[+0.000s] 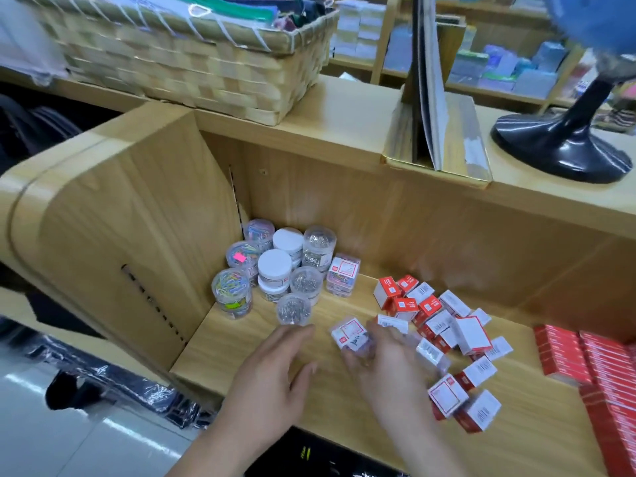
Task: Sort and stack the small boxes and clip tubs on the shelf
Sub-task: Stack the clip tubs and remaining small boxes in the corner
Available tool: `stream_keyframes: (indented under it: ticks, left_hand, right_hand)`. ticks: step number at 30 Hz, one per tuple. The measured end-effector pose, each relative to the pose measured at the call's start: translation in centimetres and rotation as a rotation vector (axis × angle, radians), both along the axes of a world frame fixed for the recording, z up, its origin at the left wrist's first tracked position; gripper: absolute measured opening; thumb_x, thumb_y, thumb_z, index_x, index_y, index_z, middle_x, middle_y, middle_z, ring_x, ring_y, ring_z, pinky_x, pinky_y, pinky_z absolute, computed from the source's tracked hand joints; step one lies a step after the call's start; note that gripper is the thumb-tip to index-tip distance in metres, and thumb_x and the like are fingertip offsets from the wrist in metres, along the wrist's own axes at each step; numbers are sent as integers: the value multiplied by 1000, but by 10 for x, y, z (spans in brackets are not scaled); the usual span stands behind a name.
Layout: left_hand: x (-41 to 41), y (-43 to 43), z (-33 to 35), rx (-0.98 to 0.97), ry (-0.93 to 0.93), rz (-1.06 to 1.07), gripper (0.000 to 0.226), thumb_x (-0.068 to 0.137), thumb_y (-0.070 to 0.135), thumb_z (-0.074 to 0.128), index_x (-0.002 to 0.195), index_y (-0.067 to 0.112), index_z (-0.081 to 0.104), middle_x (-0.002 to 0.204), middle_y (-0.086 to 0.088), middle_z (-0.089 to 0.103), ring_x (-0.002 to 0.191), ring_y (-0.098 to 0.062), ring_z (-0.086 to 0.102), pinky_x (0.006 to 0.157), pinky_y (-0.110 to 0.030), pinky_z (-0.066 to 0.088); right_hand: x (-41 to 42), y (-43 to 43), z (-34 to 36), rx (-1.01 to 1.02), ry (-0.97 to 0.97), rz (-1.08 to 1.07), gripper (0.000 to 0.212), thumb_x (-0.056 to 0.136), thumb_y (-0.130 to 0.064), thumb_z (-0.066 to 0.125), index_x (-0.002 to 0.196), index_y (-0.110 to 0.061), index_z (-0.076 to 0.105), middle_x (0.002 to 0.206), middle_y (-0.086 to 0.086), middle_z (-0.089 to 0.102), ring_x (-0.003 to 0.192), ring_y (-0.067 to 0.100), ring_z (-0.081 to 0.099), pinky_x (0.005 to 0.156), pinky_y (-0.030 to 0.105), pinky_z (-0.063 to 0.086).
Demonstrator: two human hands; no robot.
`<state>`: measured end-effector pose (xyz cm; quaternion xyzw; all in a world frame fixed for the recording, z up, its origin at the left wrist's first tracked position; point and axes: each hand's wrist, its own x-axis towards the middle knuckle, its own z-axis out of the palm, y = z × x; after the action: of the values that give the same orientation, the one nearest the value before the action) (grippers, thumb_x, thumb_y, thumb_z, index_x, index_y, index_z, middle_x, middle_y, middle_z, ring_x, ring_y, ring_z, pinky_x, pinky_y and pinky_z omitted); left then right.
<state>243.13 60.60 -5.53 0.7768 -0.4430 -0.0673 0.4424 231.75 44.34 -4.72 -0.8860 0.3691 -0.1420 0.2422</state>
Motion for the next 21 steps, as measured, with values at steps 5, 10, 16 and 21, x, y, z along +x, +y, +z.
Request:
stream_keyframes:
  ticks: [5, 10, 16, 21]
  left_hand:
    - [6, 12, -9, 7, 10, 22, 48, 88, 19, 70, 133, 30, 59, 123, 21, 58, 93, -1, 64, 81, -30, 56]
    - [15, 17, -25, 73, 5, 72, 41, 85, 25, 70, 124, 34, 60, 108, 19, 59, 89, -4, 63, 78, -30, 55]
    - [17, 12, -32, 107, 49, 42, 34, 86, 27, 68, 120, 29, 64, 108, 20, 59, 91, -1, 61, 83, -29, 54]
    - [19, 11, -29, 106, 52, 28, 25, 83, 26, 66, 108, 30, 67, 102, 21, 60, 90, -1, 63, 81, -27, 53]
  right_hand:
    - [37, 12, -20, 29, 73, -29, 49, 81, -54, 71, 119, -25, 60, 110, 0, 61, 104, 26, 63, 77, 38, 52]
    - [50, 0, -22, 186, -3, -29, 43, 77, -41, 80, 116, -31, 66, 99, -8, 54, 98, 19, 61, 80, 31, 49]
    - [65, -2, -20, 147, -16, -65, 45, 75, -49, 81, 112, -27, 66, 91, -7, 54, 94, 22, 61, 72, 32, 46]
    - [65, 1, -2, 182, -56, -25, 36, 80, -47, 78, 108, -27, 67, 84, -12, 56, 86, 15, 59, 66, 23, 36]
